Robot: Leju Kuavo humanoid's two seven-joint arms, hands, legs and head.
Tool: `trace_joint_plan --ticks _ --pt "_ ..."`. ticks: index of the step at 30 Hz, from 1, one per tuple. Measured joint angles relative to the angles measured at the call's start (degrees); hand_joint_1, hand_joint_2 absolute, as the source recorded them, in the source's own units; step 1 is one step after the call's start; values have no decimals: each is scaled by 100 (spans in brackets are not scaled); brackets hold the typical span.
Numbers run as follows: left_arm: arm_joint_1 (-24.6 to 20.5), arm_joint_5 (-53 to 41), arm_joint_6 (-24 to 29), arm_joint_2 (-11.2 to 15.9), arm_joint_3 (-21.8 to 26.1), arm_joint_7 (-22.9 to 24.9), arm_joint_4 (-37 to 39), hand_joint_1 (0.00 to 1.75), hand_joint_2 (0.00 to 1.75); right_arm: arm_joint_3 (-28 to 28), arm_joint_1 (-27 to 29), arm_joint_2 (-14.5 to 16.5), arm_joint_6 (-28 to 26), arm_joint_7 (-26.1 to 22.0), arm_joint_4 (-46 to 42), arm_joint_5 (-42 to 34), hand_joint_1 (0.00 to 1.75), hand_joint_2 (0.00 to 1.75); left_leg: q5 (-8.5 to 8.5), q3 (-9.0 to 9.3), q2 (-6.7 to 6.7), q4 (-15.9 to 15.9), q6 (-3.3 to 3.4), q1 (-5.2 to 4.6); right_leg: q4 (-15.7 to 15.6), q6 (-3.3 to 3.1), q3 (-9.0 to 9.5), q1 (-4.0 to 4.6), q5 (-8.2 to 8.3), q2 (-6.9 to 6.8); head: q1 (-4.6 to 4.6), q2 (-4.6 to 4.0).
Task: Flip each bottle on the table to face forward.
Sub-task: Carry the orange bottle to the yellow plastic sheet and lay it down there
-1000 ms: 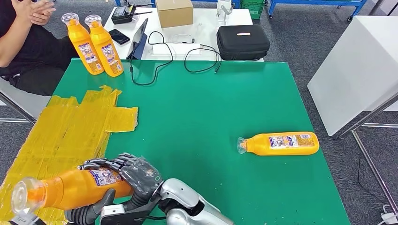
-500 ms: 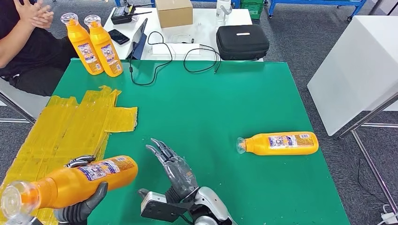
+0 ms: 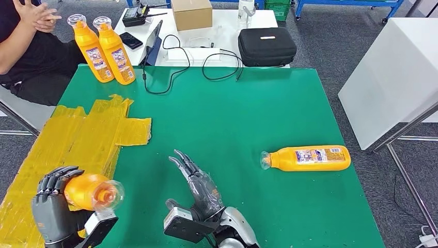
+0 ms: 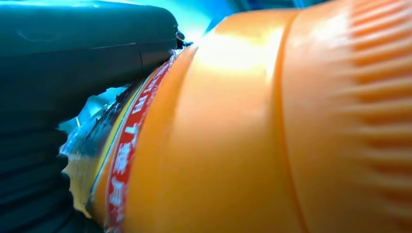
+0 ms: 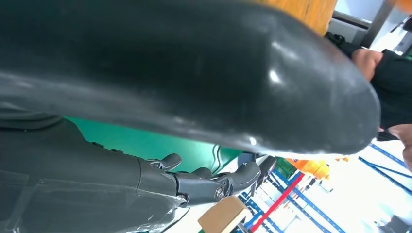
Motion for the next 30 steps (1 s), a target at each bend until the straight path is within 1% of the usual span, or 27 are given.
trace_joint_plan --ticks 2,7,9,11,14,17,22,30 --pt "-49 -91 88 51 57 10 156 175 175 1 0 -5 -1 -11 9 -25 0 0 0 0 1 0 0 0 0 0 -1 0 0 0 0 0" --pt "-107 -132 106 130 131 17 359 175 175 2 0 -10 -1 -16 18 -38 0 0 0 -1 1 0 0 0 0 0 -1 0 0 0 0 0" --pt "-135 -294 107 140 175 -24 403 175 175 2 -1 -13 -11 -19 20 -51 0 0 0 -1 1 0 0 0 0 0 -1 0 0 0 -1 0" --pt "-191 -768 109 127 324 -119 428 175 175 5 -12 -20 -41 -36 37 -97 0 0 0 -1 0 0 0 0 0 0 0 0 0 0 -1 0" --pt "-330 -1560 111 97 686 -197 502 175 175 10 -45 -43 -105 -105 86 -209 0 0 0 0 1 0 0 0 0 0 0 0 0 0 1 0" --pt "-446 -1962 111 89 1040 -205 670 175 175 19 -56 -88 -158 -182 141 -287 0 0 0 1 2 0 0 0 1 0 0 0 0 0 0 0" --pt "-528 -2187 112 86 1349 -210 951 175 175 49 -56 -151 -201 -266 203 -336 0 0 0 0 1 0 0 0 1 0 -1 0 0 0 0 0" --pt "-596 -2442 113 66 1538 -213 1262 175 175 92 -56 -217 -202 -275 226 -374 0 0 0 -2 1 0 0 0 0 0 -2 0 -1 0 0 0"
